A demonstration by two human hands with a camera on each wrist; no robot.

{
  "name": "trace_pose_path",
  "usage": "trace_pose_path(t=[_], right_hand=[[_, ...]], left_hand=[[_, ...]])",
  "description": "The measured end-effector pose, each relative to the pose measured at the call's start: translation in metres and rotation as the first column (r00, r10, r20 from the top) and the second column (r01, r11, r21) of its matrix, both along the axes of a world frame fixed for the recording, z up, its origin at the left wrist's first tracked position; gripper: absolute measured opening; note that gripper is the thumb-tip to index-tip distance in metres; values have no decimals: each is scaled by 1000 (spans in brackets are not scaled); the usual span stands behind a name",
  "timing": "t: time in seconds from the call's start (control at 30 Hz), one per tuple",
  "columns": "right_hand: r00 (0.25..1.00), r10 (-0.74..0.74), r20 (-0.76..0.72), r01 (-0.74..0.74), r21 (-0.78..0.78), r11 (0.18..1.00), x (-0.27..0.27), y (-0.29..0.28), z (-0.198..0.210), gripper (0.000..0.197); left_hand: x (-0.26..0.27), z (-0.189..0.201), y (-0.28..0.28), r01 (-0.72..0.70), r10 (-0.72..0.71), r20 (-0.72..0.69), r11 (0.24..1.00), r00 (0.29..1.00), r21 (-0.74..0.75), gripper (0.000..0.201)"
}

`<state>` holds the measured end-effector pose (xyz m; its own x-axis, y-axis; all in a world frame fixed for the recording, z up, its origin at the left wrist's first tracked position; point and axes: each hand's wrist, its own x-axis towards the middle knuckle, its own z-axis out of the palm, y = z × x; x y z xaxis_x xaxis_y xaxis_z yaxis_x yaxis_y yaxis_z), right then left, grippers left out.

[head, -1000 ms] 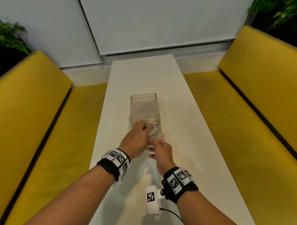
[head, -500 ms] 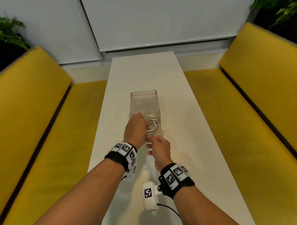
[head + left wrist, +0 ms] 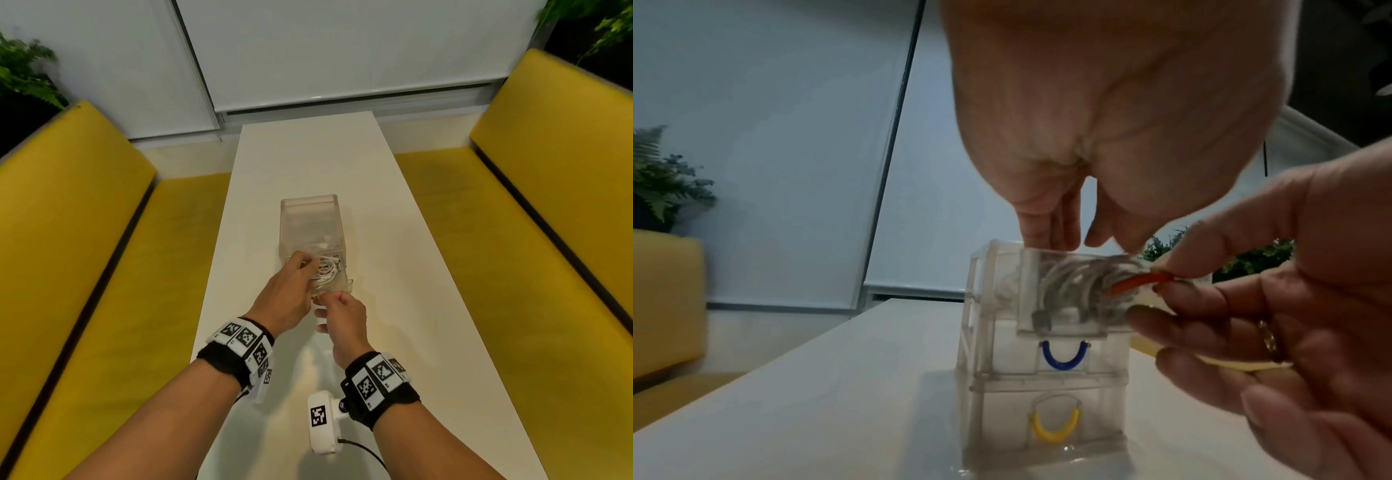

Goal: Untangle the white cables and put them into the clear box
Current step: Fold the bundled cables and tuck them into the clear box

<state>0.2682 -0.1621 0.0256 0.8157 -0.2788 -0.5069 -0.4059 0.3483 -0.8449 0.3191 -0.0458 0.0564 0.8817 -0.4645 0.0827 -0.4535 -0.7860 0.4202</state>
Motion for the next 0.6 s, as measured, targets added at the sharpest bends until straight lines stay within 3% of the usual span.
trace_pose_path(t=[0.17,0.37,0.6], right_hand=[[1000,4,3,-4,-14,1000,0,1,-1,24],[1000,-1,13,2,-28,1000,1,2,-4,23],[999,15,32,-14,-33,999,6,3,-5,14]], left_hand=[[-2,-3,7,33,-33,9,999,999,24,29],[11,5,-2,46,-53,31,977,998,208,27],[6,14,-29,-100,29,175,905,984,413,23]])
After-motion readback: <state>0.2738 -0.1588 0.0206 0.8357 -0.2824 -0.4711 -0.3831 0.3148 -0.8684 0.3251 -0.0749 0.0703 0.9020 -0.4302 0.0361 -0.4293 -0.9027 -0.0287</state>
